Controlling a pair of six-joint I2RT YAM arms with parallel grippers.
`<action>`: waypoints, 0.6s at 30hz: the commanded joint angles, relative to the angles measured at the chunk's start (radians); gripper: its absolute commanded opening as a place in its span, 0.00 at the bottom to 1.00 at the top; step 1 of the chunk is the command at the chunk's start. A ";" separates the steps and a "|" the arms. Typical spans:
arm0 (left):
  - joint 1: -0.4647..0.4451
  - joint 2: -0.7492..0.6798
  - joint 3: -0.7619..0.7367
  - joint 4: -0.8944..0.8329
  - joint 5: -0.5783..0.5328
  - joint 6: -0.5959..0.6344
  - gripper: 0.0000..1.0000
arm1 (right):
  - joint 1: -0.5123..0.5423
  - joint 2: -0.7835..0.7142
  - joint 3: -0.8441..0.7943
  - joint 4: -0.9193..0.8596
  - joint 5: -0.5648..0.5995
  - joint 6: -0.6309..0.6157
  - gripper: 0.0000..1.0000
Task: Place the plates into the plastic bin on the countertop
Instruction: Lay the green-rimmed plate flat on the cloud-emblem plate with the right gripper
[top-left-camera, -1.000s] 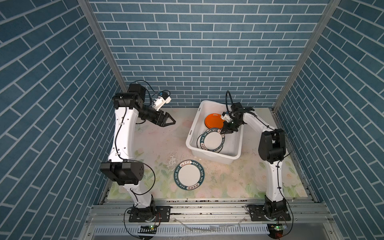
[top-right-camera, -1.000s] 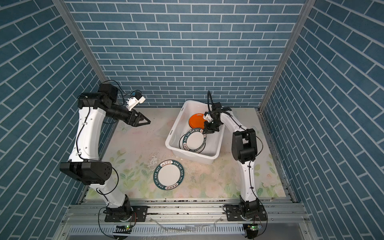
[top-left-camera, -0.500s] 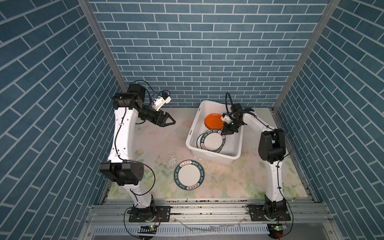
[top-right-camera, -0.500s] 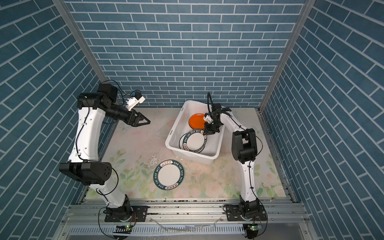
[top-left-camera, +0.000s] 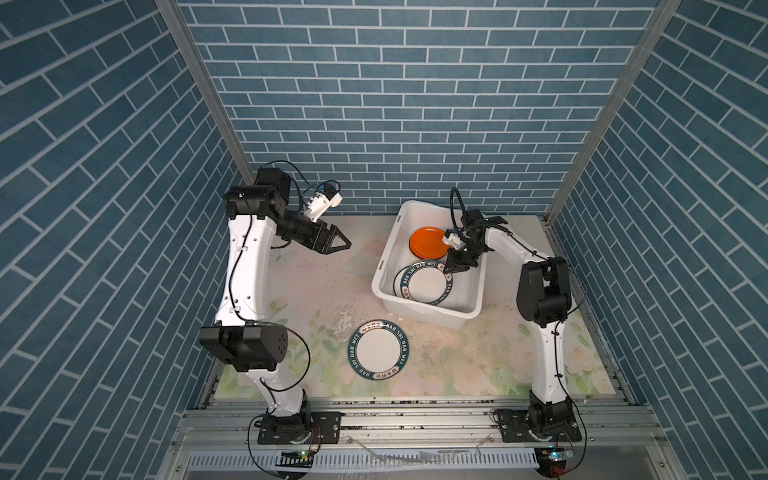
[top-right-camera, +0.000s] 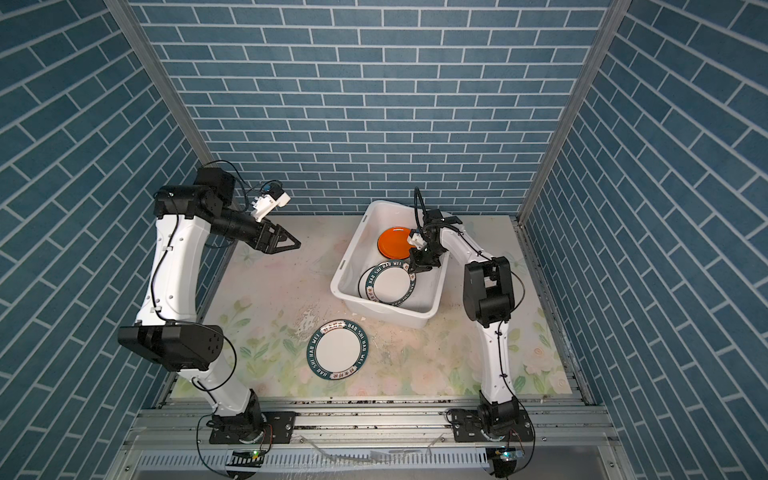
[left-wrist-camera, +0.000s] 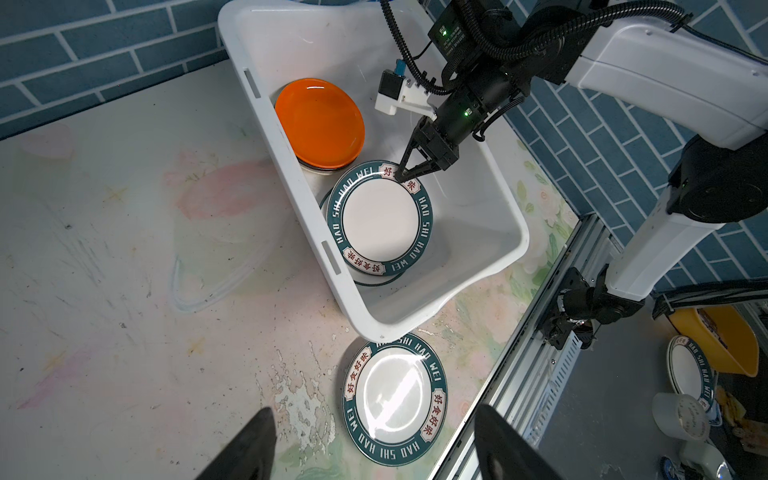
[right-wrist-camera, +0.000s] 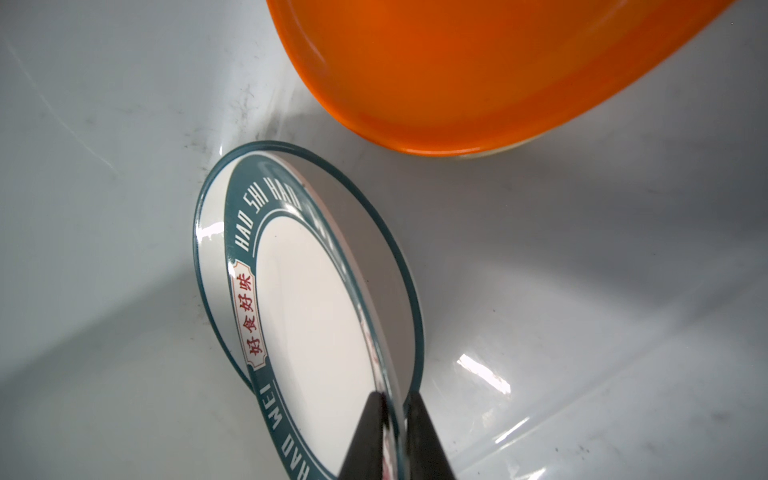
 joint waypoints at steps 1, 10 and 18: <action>-0.006 -0.027 -0.010 -0.010 -0.001 -0.003 0.77 | 0.003 0.000 -0.012 -0.026 0.011 -0.052 0.13; -0.006 -0.031 -0.023 -0.011 0.003 -0.003 0.77 | 0.003 0.000 -0.034 -0.025 0.017 -0.055 0.15; -0.006 -0.031 -0.027 -0.011 0.007 -0.004 0.77 | 0.003 0.007 -0.046 -0.023 0.026 -0.055 0.15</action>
